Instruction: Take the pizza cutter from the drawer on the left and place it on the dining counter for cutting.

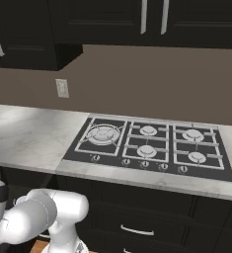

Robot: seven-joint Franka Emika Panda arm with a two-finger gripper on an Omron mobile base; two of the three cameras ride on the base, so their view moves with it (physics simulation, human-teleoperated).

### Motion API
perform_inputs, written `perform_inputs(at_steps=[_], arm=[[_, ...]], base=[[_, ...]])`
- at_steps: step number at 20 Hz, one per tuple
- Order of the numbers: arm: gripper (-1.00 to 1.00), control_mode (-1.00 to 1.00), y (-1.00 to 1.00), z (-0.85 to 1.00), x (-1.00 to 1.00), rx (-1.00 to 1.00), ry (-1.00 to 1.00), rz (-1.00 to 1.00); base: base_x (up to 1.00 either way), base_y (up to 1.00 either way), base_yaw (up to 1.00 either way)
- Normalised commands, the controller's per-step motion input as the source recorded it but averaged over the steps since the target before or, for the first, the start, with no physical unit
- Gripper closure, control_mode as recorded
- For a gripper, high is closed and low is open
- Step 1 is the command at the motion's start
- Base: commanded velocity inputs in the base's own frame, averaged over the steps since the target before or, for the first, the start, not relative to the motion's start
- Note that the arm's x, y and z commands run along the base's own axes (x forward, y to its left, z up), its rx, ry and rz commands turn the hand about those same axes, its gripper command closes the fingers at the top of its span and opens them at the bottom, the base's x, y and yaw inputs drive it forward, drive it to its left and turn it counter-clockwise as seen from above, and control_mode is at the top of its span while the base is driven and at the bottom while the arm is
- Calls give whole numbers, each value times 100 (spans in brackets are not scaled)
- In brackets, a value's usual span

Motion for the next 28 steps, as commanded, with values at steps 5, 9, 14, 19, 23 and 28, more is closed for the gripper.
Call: perform_inputs(at_steps=[5,9,14,19,23,28], arm=[[-100,-100,0,-5,4,0,0,0],[-100,-100,0,-5,0,0,0,0],[-100,-100,4,-9,17,-1,0,0],[-100,-100,13,-2,13,0,0,0],[-100,-100,11,-6,10,0,0,0],[-100,-100,6,0,14,0,0,1]], base=[[0,0,0],[0,0,0],[0,0,0],[0,0,0],[0,0,0],[0,0,0]])
